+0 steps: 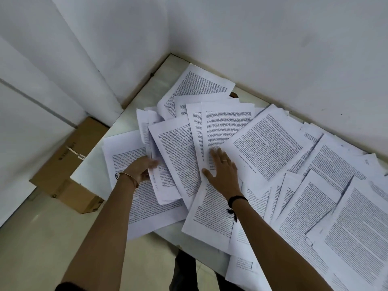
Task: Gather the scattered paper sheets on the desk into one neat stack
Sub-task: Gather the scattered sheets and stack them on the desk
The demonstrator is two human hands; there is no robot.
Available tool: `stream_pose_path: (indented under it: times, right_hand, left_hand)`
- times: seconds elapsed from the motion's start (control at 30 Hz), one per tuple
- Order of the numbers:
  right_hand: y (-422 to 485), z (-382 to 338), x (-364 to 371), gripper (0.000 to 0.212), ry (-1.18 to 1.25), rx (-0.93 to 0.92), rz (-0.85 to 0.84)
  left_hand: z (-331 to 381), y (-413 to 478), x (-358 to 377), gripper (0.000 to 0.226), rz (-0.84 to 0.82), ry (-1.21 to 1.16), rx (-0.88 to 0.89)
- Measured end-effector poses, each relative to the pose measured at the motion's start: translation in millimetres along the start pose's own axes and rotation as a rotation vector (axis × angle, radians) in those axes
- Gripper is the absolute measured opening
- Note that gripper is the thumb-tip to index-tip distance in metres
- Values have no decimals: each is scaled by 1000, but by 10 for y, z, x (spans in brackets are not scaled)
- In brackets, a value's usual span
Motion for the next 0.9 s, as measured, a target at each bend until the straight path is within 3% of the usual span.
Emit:
stream_pose_path:
  times: [0.13,0.3,0.5,0.73,0.9]
  right_hand:
    - [-34,-83,69,70,-82,-96,-69]
    - [-68,-121,97,69,-55,-143,-103]
    - [-127,20,-6,85,13,-114,-96]
    - [-152,224,-87,81,-172,-51,-333]
    - [-172,247,-161,82,-179,53,-379]
  left_hand:
    - [264,-80,429,39,-6,-150,129]
    - [95,218,435,68,267,28,158]
    - [269,-151,356,38,297,25,203]
    - [646,-556,-21,40,363,-28,390]
    - [785,-818,-440,27,409,-195,423]
Point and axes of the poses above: each hand's wrist, its own y-axis towards the middle knuckle, its own x-axis out of the palm, z = x × y, the point moved 8 cm from there along y, towards the middle knuckle, and after that the axes turned 8 degrees about y, right-handed, at the moved point
